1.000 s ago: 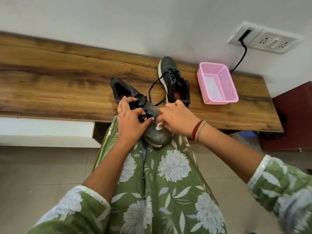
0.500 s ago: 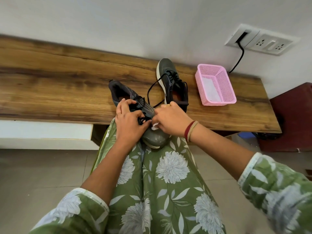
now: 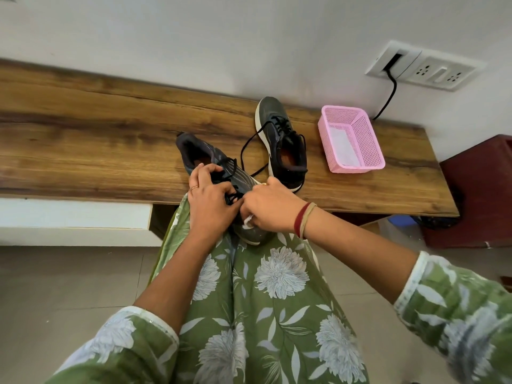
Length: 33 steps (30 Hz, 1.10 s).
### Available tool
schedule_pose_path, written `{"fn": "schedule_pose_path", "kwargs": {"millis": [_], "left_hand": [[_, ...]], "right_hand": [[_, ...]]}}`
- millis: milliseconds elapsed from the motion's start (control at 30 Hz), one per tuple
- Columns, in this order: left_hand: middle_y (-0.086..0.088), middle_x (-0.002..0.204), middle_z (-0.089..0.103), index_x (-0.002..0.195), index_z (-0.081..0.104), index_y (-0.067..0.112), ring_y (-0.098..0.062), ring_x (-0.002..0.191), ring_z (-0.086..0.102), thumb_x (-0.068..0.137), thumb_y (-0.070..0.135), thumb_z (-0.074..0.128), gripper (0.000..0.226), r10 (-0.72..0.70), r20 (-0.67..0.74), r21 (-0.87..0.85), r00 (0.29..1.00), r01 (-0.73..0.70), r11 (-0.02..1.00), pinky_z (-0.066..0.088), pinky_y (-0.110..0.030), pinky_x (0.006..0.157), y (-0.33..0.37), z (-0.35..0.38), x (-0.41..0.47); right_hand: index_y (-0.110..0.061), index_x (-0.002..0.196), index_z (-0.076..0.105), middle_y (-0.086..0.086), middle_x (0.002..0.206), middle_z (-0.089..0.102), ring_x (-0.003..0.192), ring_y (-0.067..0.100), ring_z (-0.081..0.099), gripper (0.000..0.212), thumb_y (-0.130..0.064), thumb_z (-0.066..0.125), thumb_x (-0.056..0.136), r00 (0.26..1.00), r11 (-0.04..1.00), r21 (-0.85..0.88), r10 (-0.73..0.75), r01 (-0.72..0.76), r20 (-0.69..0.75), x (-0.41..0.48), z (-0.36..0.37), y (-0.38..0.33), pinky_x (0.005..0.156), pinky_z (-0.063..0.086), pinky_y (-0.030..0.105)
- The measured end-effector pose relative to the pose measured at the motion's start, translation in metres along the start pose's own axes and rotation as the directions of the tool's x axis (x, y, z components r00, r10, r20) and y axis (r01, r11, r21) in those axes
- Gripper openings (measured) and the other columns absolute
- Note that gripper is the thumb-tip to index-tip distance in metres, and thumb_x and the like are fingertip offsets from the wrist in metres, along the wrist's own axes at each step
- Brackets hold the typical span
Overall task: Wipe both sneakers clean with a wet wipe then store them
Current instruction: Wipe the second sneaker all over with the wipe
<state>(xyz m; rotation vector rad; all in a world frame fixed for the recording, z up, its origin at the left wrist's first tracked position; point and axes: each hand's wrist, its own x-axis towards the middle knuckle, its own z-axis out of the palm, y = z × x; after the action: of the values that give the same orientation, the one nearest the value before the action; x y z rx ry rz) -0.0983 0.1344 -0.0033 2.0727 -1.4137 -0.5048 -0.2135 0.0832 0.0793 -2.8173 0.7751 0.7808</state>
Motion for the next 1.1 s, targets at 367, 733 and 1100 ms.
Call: {"fn": "schedule_pose_path", "kwargs": {"millis": [367,733,1100], "left_hand": [[-0.004,0.136,0.038,0.074,0.066,0.018,-0.030,0.136,0.016,0.071,0.041,0.076,0.025,-0.006,0.002,0.004,1.000,0.006,1.000,0.031,-0.051,0.101,0.000,-0.003,0.000],[-0.002,0.135,0.041,0.071,0.064,0.020,-0.029,0.137,0.017,0.070,0.045,0.077,0.027,-0.010,-0.035,-0.040,0.999,0.008,0.999,0.030,-0.047,0.102,-0.001,-0.003,0.001],[-0.003,0.133,0.042,0.067,0.057,0.025,-0.029,0.137,0.018,0.069,0.046,0.078,0.030,0.003,-0.026,-0.030,1.000,-0.004,1.000,0.029,-0.046,0.103,-0.002,-0.003,0.002]], "right_hand": [[-0.026,0.107,0.063,-0.003,0.107,0.057,0.108,0.022,0.047,0.027,-0.015,0.043,0.092,0.987,0.994,-0.112,-0.015,-0.003,-0.163,-0.024,0.008,-0.014,0.080,0.030,0.037],[-0.021,0.103,0.060,-0.006,0.100,0.051,0.086,0.010,0.050,0.013,-0.025,0.053,0.093,0.820,0.766,0.600,0.486,-0.231,-0.304,-0.040,0.024,0.017,0.075,0.043,0.024],[-0.015,0.083,0.063,0.003,0.084,0.052,0.078,0.022,0.051,0.007,-0.014,0.057,0.081,0.838,0.932,0.322,0.308,-0.169,-0.451,-0.049,0.062,-0.032,0.066,0.046,0.037]]}}
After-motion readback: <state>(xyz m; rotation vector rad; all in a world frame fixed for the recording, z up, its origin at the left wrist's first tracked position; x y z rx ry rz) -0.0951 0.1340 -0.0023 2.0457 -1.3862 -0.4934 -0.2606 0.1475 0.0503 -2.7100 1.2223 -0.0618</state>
